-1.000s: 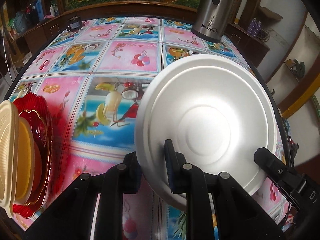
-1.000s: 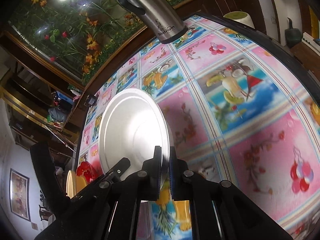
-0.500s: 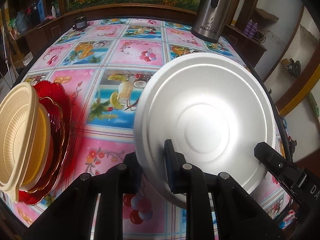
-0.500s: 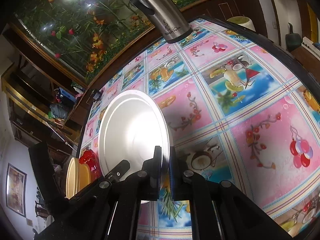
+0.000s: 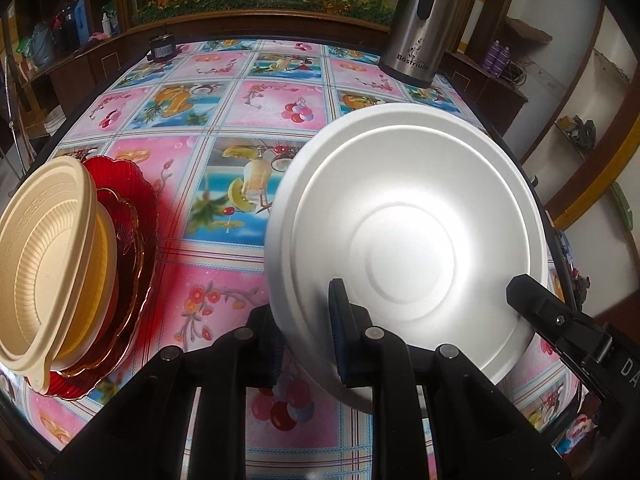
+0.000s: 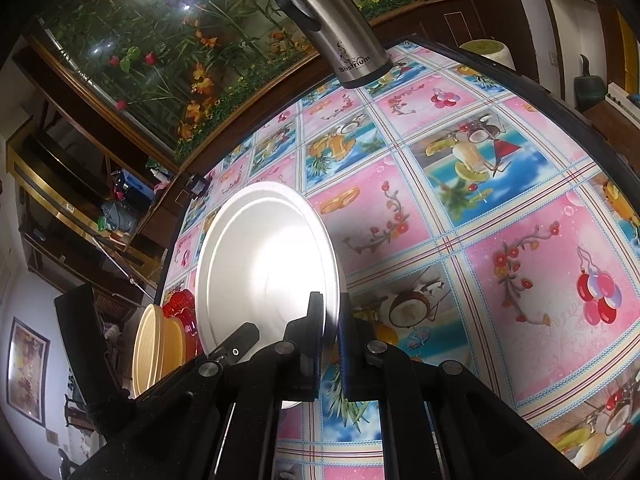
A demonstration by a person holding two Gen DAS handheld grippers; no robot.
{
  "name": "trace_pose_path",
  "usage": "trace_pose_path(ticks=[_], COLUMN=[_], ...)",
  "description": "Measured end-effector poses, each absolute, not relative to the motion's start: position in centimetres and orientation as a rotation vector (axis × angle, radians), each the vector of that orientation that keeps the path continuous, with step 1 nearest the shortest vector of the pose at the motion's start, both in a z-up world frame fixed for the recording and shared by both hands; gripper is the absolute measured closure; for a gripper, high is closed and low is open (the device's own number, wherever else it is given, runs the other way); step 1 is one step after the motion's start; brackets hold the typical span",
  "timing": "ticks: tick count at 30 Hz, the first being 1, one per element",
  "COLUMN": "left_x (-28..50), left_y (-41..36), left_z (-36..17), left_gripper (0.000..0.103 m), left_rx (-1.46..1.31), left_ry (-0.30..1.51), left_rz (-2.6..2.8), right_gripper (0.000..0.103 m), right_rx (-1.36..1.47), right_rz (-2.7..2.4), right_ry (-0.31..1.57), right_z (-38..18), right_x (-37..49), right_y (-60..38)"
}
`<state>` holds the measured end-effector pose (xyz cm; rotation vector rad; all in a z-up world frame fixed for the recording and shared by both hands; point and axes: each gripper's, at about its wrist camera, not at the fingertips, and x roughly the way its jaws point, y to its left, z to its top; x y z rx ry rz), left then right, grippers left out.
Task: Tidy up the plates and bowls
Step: 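Lift the white bowl with both grippers and carry it toward the stack, then hold the white bowl tilted beside the stack with both grippers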
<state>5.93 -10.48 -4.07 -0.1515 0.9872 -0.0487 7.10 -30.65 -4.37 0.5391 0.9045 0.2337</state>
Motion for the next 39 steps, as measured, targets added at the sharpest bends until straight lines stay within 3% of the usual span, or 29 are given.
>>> trace_pose_path(ticks=[39], left_x=[2.6], left_y=[-6.3], left_z=[-1.3], left_gripper=[0.086], left_rx=[-0.197], left_ry=[0.904], left_rz=[-0.03], right_gripper=[0.097], right_rx=[0.471], right_rz=[0.331], right_ry=[0.852], right_z=[-1.1], right_x=[5.3], right_y=[-27.3])
